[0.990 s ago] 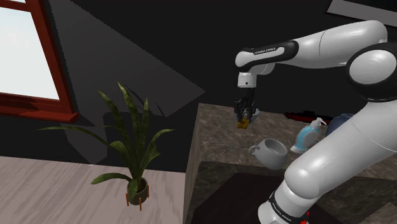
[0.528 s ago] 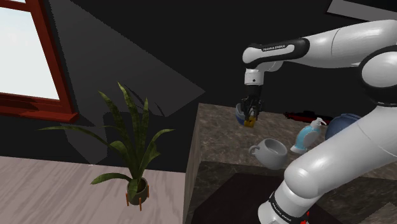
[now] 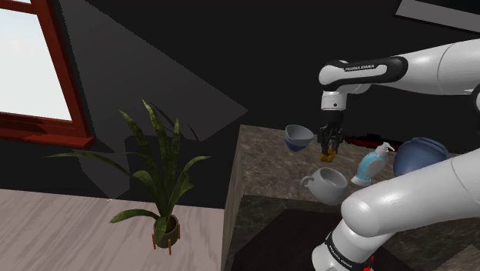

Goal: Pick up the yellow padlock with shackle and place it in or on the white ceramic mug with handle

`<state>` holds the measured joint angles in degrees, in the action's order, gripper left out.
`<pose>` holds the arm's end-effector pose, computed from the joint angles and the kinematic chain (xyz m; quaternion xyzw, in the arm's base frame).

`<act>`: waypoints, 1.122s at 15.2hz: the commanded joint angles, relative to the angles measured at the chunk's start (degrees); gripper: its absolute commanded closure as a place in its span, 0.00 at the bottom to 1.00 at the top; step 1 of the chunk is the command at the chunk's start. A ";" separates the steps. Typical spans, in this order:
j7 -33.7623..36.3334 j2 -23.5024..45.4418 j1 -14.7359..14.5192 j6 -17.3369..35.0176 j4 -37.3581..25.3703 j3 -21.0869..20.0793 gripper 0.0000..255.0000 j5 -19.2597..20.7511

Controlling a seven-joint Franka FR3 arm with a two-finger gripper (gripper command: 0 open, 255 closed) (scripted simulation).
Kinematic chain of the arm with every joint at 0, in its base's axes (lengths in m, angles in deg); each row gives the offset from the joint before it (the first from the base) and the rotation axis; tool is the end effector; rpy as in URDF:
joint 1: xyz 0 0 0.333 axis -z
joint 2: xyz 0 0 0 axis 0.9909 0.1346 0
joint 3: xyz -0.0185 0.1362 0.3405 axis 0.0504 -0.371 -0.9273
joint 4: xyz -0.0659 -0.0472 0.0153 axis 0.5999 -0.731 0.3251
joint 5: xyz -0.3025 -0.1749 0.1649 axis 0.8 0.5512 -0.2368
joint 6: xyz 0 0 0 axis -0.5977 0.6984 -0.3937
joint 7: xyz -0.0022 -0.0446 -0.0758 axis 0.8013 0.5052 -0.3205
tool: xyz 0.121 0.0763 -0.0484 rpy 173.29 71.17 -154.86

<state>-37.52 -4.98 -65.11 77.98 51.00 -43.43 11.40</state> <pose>0.2347 -0.1911 0.4580 -0.9569 0.1575 0.2258 0.0919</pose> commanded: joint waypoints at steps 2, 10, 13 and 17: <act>-3.18 -3.71 2.41 -1.00 2.46 2.37 1.00 3.85; -3.14 -1.85 2.50 5.69 7.30 3.47 1.00 4.38; -3.16 -0.87 2.50 8.30 8.93 3.92 1.00 4.56; -3.18 -0.14 2.50 10.05 9.96 4.22 1.00 4.67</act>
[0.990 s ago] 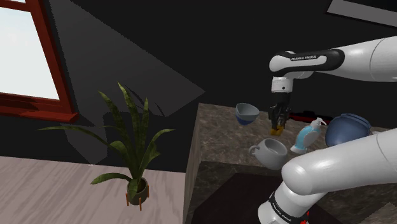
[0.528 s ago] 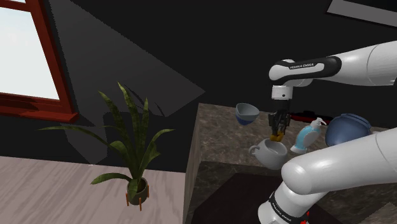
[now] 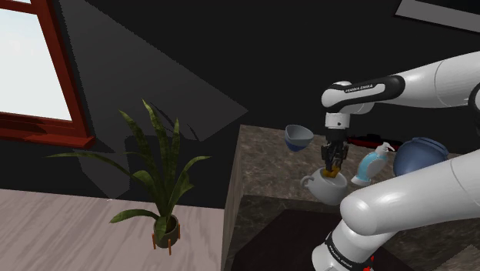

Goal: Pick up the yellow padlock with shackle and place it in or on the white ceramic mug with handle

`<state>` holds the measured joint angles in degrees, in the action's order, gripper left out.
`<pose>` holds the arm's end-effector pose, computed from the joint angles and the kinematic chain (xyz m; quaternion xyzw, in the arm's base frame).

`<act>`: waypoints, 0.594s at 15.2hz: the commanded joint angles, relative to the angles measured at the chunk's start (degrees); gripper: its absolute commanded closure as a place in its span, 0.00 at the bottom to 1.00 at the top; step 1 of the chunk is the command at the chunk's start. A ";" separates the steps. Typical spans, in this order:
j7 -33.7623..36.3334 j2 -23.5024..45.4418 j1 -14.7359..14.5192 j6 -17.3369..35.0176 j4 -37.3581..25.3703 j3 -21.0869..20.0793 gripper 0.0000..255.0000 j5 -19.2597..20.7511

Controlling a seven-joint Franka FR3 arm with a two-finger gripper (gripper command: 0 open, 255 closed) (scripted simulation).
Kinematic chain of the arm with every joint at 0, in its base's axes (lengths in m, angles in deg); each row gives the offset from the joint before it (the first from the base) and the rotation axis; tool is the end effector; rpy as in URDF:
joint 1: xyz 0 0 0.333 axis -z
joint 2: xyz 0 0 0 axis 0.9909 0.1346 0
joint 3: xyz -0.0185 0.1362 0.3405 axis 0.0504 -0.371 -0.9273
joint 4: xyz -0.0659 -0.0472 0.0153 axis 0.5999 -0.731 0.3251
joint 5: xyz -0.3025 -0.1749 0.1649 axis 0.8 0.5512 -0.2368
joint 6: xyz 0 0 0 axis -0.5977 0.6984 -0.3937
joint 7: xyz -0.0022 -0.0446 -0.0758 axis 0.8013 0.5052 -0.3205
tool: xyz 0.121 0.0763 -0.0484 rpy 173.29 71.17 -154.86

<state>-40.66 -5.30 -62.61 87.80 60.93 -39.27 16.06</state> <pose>0.1982 -0.2084 0.3914 -0.9569 0.1568 0.2264 0.0918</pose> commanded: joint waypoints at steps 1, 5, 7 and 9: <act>-0.04 0.18 -0.01 0.22 0.02 0.06 1.00 0.00; -0.04 0.18 -0.01 0.22 0.02 0.06 1.00 0.00; -0.04 0.18 -0.01 0.22 0.02 0.06 0.00 0.00; -0.04 0.18 -0.01 0.22 0.02 0.06 0.00 0.00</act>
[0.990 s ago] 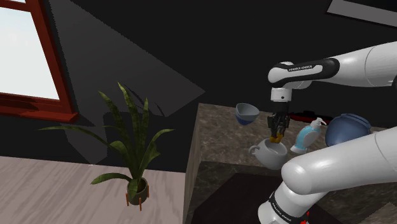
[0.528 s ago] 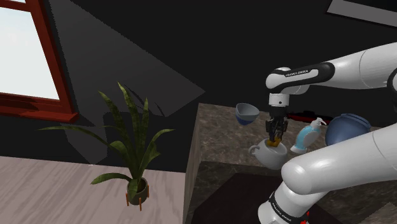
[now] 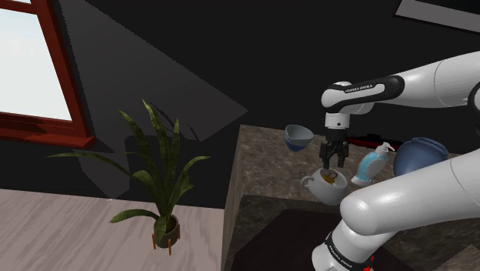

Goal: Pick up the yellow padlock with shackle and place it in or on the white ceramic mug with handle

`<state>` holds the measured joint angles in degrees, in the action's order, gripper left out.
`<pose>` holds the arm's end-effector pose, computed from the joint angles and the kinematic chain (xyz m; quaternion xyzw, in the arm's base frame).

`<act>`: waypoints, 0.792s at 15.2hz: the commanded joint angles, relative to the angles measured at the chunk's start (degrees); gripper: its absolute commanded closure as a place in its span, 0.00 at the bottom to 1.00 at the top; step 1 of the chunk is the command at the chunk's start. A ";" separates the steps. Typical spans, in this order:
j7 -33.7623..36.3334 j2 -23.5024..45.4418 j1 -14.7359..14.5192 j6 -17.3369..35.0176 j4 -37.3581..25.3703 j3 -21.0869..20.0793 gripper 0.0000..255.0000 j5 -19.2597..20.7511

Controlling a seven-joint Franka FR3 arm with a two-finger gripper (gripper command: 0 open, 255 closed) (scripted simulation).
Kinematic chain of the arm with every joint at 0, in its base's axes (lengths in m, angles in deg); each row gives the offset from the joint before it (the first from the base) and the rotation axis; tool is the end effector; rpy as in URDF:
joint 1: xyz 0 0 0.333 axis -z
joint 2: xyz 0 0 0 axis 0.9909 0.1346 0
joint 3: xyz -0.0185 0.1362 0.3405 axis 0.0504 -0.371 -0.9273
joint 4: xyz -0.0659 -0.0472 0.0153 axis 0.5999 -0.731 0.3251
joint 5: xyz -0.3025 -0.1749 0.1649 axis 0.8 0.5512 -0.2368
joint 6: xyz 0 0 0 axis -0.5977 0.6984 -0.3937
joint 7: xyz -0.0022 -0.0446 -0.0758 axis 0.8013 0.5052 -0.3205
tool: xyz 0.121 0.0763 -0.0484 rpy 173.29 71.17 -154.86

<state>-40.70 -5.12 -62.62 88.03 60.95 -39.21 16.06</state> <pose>0.1987 -0.2089 0.3905 -0.9570 0.1568 0.2262 0.0917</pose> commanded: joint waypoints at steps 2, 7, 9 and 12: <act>0.00 0.00 0.00 0.00 0.00 0.00 0.00 0.00; -0.55 1.95 -0.91 -6.26 -8.22 -0.72 0.00 -1.43; -0.55 1.94 -0.91 -6.26 -8.21 -0.72 0.00 -1.42; -0.55 1.95 -0.91 -6.26 -8.22 -0.72 0.00 -1.42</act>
<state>-41.25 -3.19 -63.52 81.79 52.77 -39.93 14.64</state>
